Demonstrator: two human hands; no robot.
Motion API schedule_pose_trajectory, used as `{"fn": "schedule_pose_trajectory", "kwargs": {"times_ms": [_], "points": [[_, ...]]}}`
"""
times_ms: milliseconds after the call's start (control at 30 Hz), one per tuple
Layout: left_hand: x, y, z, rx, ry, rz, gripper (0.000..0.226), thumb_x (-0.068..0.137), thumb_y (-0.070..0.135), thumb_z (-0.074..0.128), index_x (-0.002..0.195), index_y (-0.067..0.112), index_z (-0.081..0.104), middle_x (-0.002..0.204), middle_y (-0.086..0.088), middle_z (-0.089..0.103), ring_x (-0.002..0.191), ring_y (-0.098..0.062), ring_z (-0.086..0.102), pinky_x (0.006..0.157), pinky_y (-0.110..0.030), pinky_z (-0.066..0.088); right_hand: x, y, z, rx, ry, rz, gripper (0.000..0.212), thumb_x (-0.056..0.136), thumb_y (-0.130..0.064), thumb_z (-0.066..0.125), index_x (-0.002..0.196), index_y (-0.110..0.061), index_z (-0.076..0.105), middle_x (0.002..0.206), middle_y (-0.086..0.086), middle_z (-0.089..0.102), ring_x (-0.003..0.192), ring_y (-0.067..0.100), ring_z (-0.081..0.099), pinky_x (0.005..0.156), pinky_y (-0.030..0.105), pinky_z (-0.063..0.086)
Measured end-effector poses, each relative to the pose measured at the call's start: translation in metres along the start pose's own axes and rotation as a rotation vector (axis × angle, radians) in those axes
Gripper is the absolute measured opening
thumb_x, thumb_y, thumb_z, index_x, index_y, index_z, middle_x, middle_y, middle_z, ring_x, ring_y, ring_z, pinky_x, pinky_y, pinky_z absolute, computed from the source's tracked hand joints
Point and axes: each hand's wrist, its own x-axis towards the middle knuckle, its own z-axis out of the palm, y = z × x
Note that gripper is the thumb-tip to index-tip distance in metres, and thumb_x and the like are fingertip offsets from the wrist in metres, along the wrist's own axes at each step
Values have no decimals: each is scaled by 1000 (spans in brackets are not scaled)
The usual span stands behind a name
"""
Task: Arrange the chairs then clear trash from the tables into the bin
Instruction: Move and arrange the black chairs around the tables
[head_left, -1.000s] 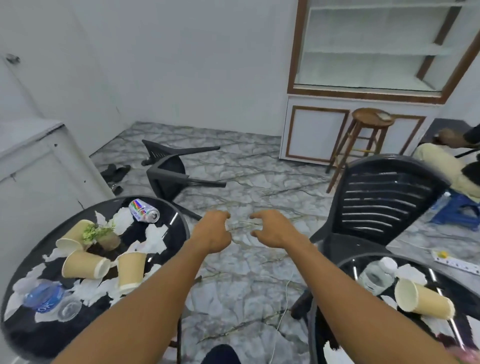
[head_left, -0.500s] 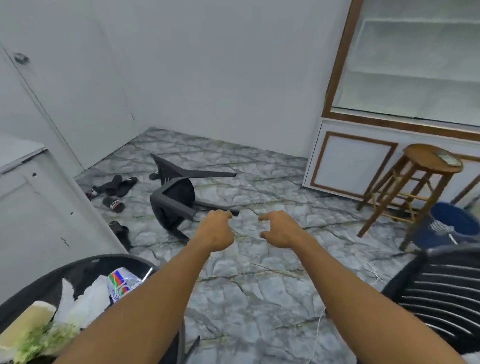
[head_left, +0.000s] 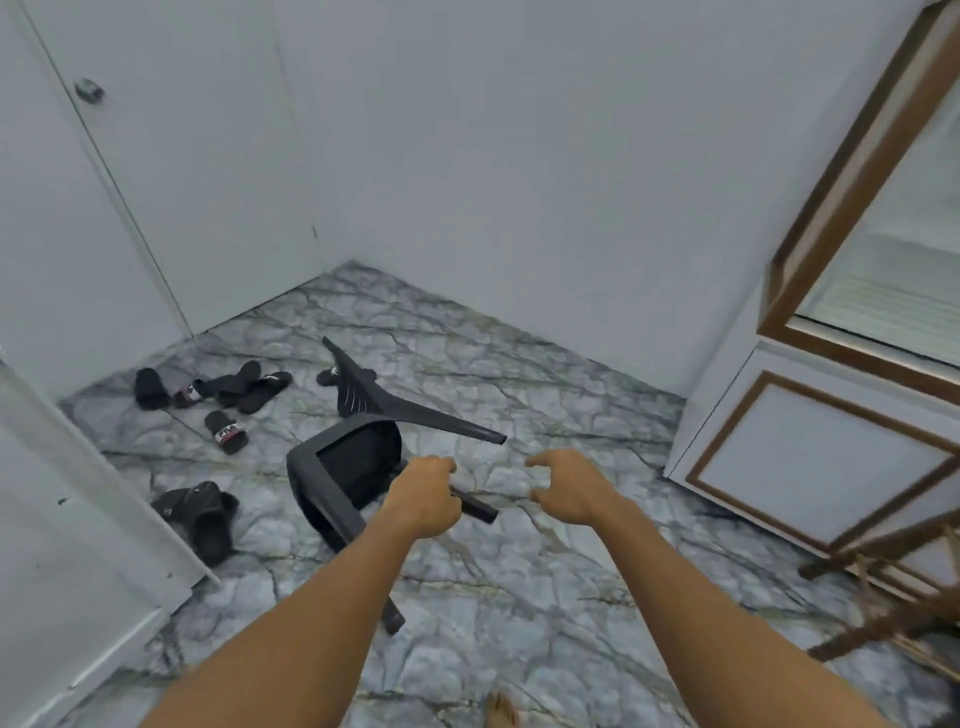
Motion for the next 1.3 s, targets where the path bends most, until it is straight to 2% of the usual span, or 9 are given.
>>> {"fn": "schedule_pose_trajectory", "kwargs": {"times_ms": [100,233,433,533,633,800,1000,1167,1300], "points": [[67,-4,-13,-30,21,-75,45,87,22,61,131,13,57,129,-7,59,110,-28,58,82,-39,52,80,1,-27,-10,-56,-58,52,87,-26,69,136,-20,55,145,5,49,133,24,46,105,33,38],[146,-21,-43,-73,81,-186,49,88,23,63,136,15,55,134,-5,57,117,-26,55,88,-40,52,182,-18,-58,-48,-114,-148,47,86,-30,68,131,-22,58,135,5,58,121,25,55,99,39,47],[284,-68,-84,-92,153,-296,44,90,29,61,132,16,56,130,-5,58,119,-27,54,93,-42,51,350,-47,-86,-87,-186,-266,56,87,-28,67,141,-19,51,146,5,49,133,23,46,108,34,40],[357,-97,-96,-161,203,-349,33,88,24,62,119,11,61,122,-7,61,108,-26,59,85,-40,54,441,-64,-91,-132,-206,-323,57,88,-31,67,141,-20,50,148,4,46,136,22,42,110,36,38],[416,-126,-110,-181,208,-408,36,87,22,62,122,12,60,127,-8,59,112,-28,59,84,-39,54,519,-89,-92,-154,-247,-361,57,88,-33,66,141,-22,49,149,4,45,136,22,42,111,36,36],[474,-181,-145,-209,236,-524,43,81,26,62,122,14,61,127,-8,60,114,-28,59,91,-40,53,617,-148,-88,-180,-354,-455,57,89,-30,66,142,-20,48,150,6,43,137,23,41,108,32,34],[553,-255,-175,-306,290,-671,43,82,28,62,124,19,61,128,-3,60,117,-25,57,82,-28,42,742,-211,-76,-200,-415,-531,51,87,-26,67,136,-20,54,141,7,52,128,27,49,98,33,42],[661,-327,-180,-371,280,-764,45,81,26,62,126,19,60,128,-4,59,115,-24,58,87,-32,48,880,-248,-42,-178,-483,-556,56,88,-26,66,141,-20,49,146,4,49,133,24,46,106,38,42],[757,-400,-168,-436,269,-853,34,82,26,62,115,19,62,115,-4,61,108,-25,59,87,-36,51,1006,-283,16,-154,-600,-566,48,88,-20,65,135,-16,55,138,7,57,127,28,52,102,40,45]]}}
